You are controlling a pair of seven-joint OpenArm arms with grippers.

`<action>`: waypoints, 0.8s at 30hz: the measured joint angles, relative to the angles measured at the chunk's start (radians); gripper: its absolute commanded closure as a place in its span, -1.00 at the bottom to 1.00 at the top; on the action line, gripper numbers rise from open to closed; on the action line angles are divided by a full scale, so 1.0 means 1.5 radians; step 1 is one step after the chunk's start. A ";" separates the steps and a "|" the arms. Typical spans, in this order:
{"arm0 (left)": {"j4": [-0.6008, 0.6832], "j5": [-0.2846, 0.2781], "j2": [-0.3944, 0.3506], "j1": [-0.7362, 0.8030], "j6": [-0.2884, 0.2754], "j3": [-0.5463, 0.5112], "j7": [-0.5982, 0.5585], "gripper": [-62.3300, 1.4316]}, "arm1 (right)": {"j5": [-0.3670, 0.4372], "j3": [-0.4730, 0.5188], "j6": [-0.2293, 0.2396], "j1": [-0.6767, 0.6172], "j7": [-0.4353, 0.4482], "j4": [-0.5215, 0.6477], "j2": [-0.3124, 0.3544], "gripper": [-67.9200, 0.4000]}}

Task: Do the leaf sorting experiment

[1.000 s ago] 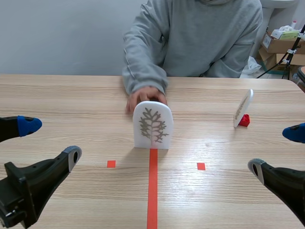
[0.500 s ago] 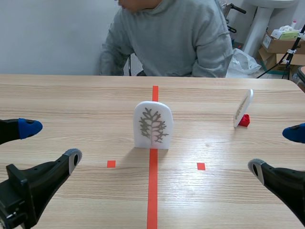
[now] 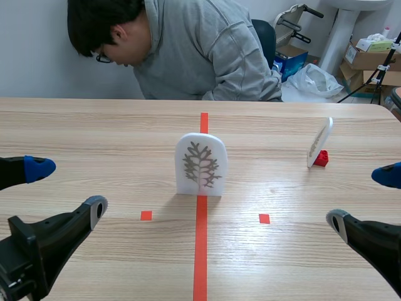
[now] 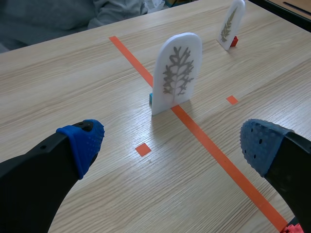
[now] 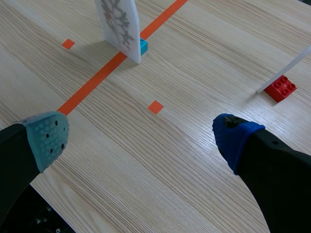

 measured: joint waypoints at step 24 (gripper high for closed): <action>0.000 0.000 0.021 0.000 0.000 0.000 0.000 -0.93 | -0.116 -0.053 -0.043 0.127 -0.034 -0.053 0.054 -0.79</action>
